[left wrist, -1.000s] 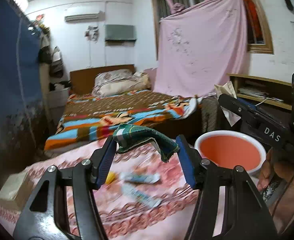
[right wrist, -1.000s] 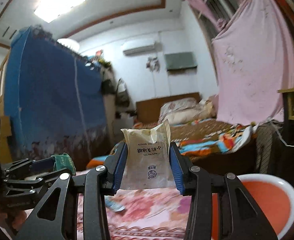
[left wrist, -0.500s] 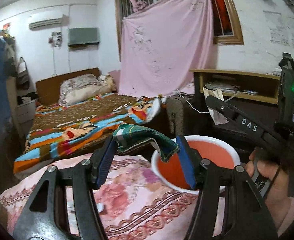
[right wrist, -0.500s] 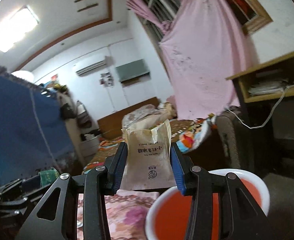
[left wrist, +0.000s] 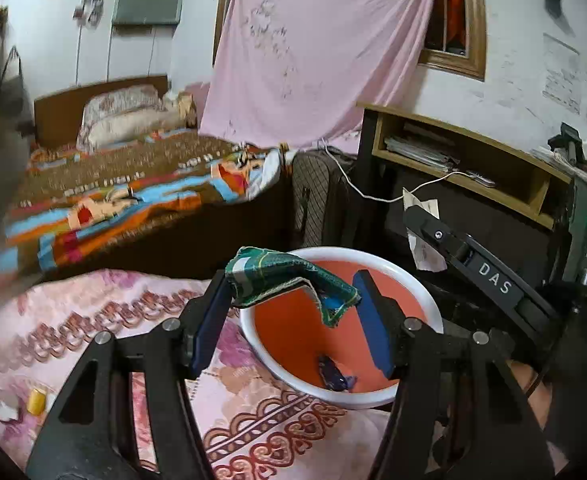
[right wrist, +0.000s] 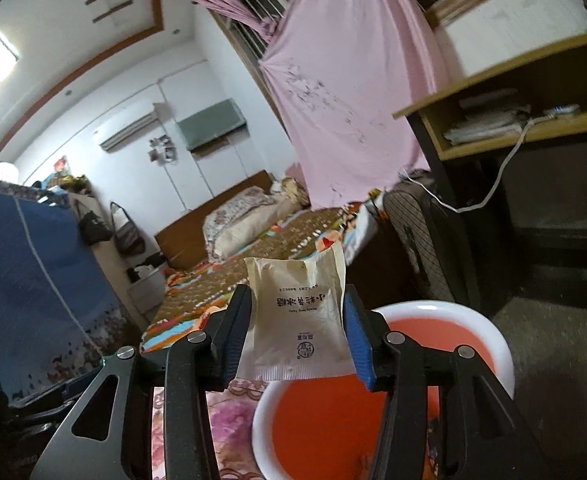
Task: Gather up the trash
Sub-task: 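Carry the green cloth and paper packet over the orange basin with both tools, then open both tools to drop the cloth and packet into the basin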
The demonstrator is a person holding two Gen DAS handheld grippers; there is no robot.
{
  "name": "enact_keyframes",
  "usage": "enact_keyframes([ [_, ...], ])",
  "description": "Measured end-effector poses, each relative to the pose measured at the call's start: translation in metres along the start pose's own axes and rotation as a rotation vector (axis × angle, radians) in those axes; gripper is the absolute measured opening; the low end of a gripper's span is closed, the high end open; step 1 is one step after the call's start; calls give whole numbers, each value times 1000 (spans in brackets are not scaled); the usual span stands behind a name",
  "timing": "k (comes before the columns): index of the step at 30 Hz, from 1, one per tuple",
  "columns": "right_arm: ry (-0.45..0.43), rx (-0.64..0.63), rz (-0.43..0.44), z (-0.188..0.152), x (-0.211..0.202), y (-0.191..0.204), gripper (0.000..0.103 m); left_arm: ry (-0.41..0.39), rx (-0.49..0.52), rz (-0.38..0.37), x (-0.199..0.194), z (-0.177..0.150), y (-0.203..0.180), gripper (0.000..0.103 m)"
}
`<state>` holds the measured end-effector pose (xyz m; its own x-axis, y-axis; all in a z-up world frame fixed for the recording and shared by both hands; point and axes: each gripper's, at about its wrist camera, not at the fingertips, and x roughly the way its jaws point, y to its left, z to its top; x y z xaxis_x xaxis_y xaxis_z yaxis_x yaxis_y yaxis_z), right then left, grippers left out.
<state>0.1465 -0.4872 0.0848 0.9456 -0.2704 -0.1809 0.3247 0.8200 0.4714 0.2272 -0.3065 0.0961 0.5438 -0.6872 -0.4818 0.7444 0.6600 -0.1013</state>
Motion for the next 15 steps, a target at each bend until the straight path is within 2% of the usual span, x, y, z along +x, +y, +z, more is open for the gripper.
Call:
enact_keyframes([
  [6, 57, 49, -27, -3, 6, -7, 47, 88, -98, -22, 23, -2, 7, 47],
  [15, 87, 89, -53, -5, 9, -17, 54, 121, -180, -68, 32, -2, 8, 56],
])
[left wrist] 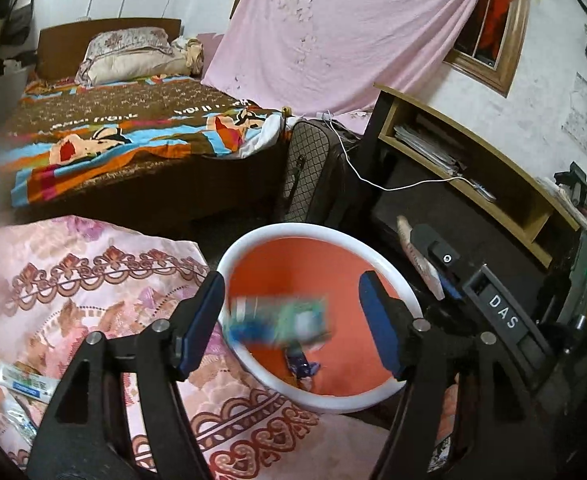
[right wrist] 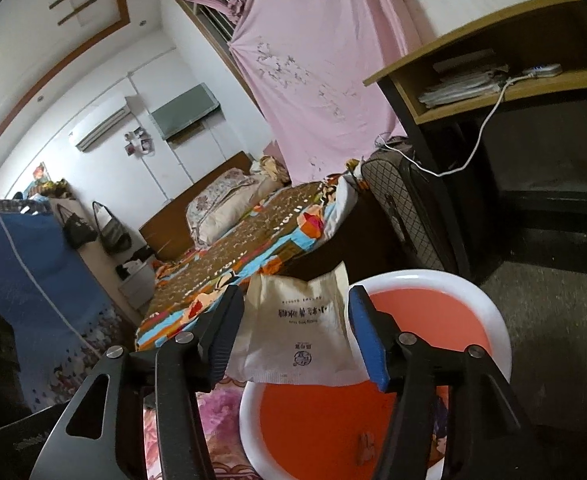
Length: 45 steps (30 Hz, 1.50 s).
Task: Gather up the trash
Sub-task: 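Open both tools to drop the cloth and packet into the basin, then move both tools back over the remaining trash on the bed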
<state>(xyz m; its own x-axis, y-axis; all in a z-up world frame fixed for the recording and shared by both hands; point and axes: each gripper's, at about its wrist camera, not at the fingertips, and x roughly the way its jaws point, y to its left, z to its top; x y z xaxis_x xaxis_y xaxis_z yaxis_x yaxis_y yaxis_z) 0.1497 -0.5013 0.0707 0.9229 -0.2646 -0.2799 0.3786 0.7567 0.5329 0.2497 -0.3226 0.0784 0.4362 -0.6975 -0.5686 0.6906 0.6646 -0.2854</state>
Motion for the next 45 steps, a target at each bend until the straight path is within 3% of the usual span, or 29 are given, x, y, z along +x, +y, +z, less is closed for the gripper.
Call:
enact_keyframes([
  [10, 31, -5, 3, -3, 4, 3, 56, -69, -63, 35, -17, -9, 19, 60],
  [14, 14, -40, 21, -2, 1, 12, 67, -129, -46, 91, -32, -11, 23, 66],
  [22, -42, -135, 83, -7, -8, 37, 80, -248, -53, 197, -70, -20, 40, 79],
  [24, -50, -160, 100, -9, -9, 45, 83, -291, -81, 231, -84, -25, 49, 91],
  [29, -72, -213, 140, -15, -13, 62, 103, -375, -174, 300, -111, -36, 73, 92],
  [37, -134, -295, 244, -30, -25, 94, 103, -456, -204, 451, -151, -57, 100, 92],
  [45, -188, -397, 343, -52, -40, 127, 103, -503, -148, 590, -180, -88, 111, 92],
])
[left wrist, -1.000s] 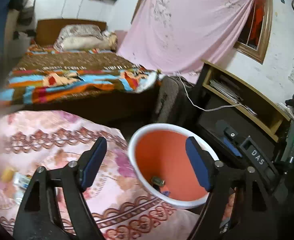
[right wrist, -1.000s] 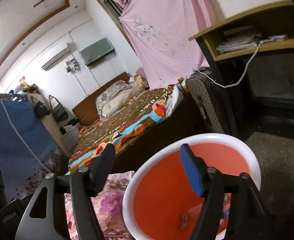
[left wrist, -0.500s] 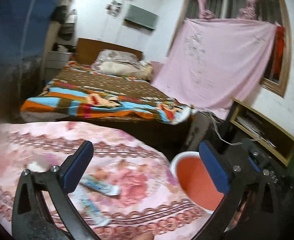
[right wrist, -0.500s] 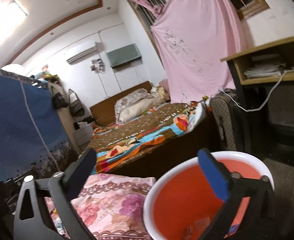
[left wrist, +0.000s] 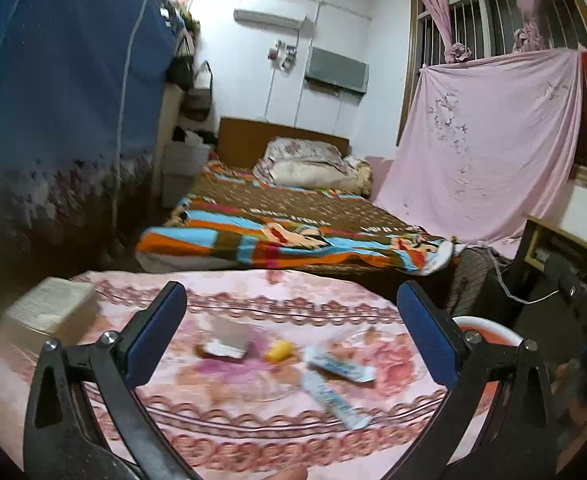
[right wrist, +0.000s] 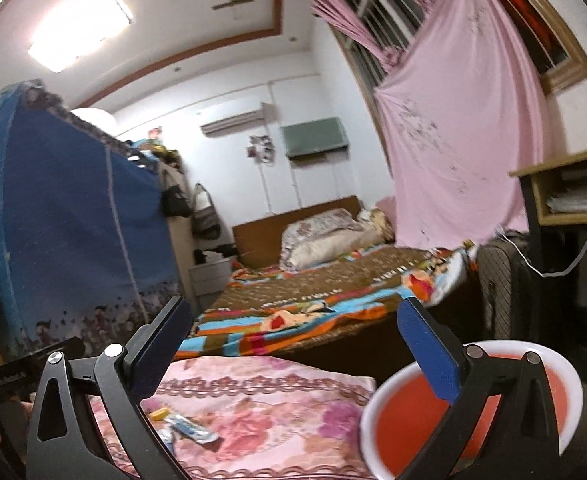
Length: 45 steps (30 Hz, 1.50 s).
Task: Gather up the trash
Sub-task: 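Move both tools back over the remaining trash on the bed, then grasp the brown nut shell with the left tool while the right tool grasps the toothpaste tube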
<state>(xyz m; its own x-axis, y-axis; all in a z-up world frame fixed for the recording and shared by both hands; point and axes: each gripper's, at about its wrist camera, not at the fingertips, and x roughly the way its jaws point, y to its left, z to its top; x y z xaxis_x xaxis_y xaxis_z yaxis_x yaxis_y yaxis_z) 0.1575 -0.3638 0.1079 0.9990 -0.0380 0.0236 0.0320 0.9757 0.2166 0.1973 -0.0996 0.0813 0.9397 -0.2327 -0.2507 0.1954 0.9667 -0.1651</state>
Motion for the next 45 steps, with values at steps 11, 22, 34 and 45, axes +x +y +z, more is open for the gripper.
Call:
enact_keyframes([
  [11, 1, -170, 110, -18, 0, 53, 103, -53, 119, 68, -22, -12, 24, 92],
  [22, 117, -293, 158, -34, 14, 78, 103, -49, 65, 71, -25, -12, 47, 92],
  [34, 540, -303, 170, -66, 89, 82, 102, 228, 101, 74, 37, -20, 59, 88],
  [45, 854, -309, 266, -107, 134, 91, 58, 479, 91, 27, 91, -33, 60, 61],
])
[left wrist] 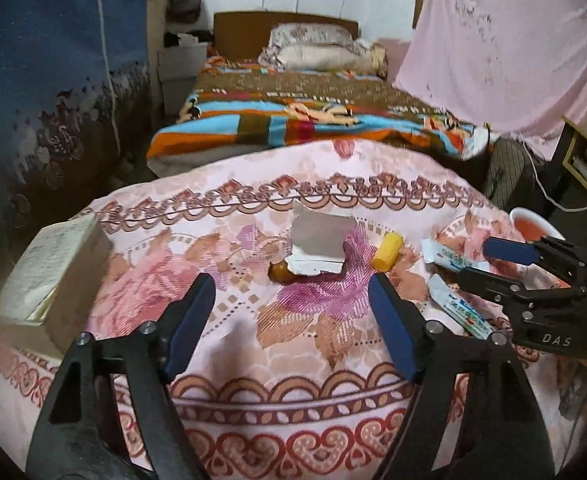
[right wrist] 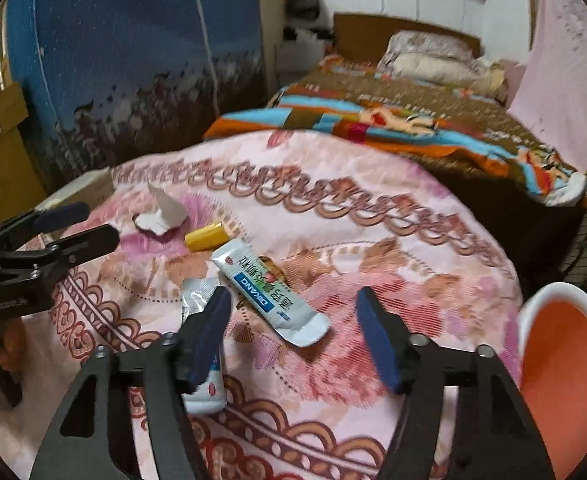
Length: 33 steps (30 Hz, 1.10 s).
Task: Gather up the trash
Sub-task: 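Grasp the brown nut shell with the left tool while the right tool grasps the toothpaste tube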
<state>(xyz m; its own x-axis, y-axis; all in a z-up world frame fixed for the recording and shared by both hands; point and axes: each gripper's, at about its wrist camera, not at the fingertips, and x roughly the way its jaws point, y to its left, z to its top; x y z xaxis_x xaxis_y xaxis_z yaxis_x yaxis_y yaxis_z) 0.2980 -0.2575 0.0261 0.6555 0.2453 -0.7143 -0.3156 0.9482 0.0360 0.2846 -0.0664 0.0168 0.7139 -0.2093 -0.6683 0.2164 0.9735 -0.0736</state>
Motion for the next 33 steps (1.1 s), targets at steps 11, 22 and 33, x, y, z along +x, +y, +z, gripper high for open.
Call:
enact_keyframes([
  [11, 51, 28, 47, 1, 9, -9, 37, 104, 33, -1, 33, 11, -7, 48],
  [22, 51, 29, 47, 3, 10, -10, 36, 100, 33, -101, 29, 7, -5, 34],
  [33, 48, 33, 34, 4, 10, -12, 34, 112, 84, -192, 27, 6, -17, 28],
])
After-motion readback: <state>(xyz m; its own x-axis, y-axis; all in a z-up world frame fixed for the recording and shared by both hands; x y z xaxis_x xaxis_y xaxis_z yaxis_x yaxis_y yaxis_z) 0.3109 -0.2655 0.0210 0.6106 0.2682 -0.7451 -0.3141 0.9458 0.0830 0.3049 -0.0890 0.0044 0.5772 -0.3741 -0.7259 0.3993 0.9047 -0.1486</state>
